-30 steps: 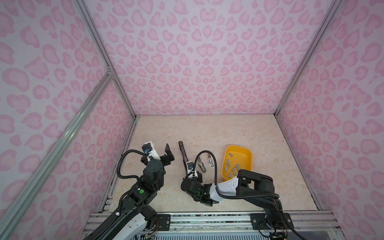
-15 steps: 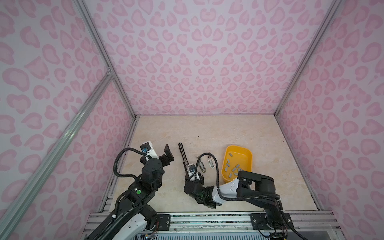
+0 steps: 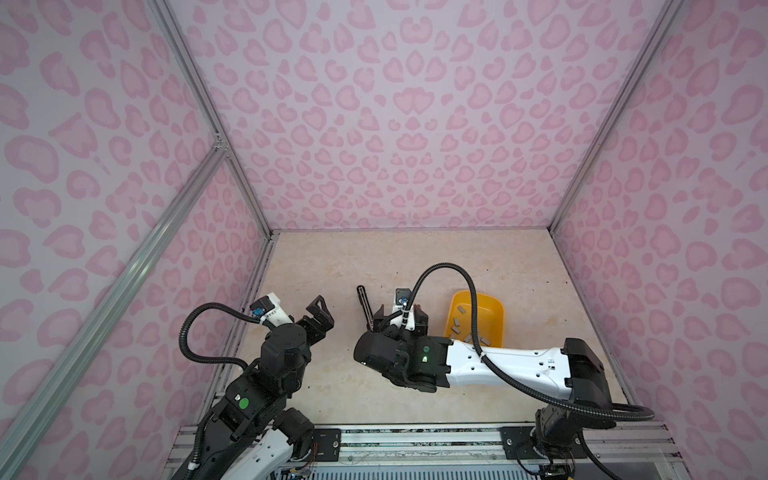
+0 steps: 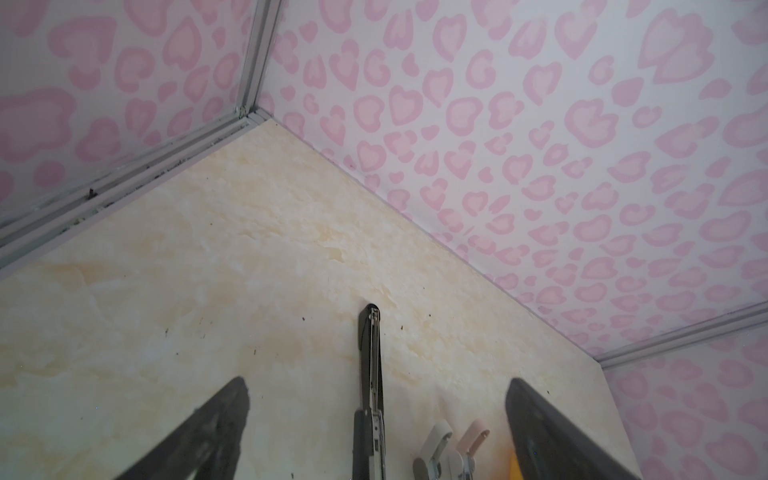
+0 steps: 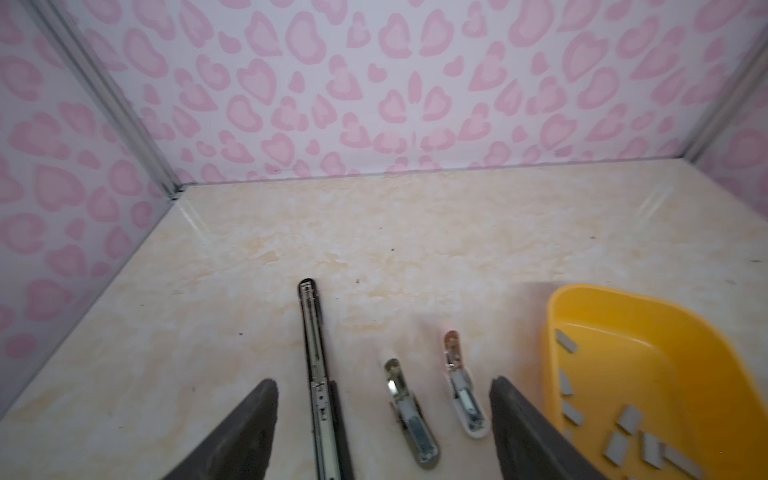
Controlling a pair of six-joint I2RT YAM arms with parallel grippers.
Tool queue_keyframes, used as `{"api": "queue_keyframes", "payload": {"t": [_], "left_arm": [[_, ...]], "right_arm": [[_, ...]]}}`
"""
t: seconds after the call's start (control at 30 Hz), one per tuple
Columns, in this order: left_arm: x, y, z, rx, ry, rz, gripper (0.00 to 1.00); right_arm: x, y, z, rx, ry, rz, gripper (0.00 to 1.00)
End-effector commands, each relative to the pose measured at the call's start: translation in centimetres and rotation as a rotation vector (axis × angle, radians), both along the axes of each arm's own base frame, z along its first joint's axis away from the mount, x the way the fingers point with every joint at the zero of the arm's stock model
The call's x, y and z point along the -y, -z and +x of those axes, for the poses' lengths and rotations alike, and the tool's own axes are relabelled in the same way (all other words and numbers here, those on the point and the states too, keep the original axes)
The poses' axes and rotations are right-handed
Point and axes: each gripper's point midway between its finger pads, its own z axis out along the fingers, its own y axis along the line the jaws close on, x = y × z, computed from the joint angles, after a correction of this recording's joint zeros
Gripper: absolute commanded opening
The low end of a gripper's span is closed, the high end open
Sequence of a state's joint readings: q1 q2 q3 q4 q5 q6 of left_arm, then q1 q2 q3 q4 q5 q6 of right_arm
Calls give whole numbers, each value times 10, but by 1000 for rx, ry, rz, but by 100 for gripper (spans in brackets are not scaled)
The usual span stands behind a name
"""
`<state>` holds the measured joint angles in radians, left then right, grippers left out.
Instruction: Load the staples into the stapler
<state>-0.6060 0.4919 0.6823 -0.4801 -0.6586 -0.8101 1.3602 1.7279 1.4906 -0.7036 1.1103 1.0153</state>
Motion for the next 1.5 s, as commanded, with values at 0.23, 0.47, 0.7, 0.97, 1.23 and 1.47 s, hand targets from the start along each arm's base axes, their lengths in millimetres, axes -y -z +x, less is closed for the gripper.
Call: {"api": "queue_keyframes", "payload": {"t": [0.23, 0.47, 0.7, 0.97, 1.23, 1.47], "left_arm": [[8, -31, 35, 28, -6, 312, 97], [28, -12, 47, 1, 75, 331, 97], [43, 0, 58, -72, 126, 341, 97], [65, -52, 73, -5, 217, 408, 97], [63, -28, 55, -29, 284, 420, 97], [59, -47, 42, 27, 295, 373, 97]], "right_arm": [[94, 46, 47, -176, 9, -82, 95], [131, 75, 60, -333, -110, 156, 78], [167, 108, 74, -474, -149, 213, 46], [170, 156, 95, -653, -173, 97, 26], [202, 192, 116, -723, -71, 97, 26], [200, 203, 123, -729, -88, 64, 36]]}}
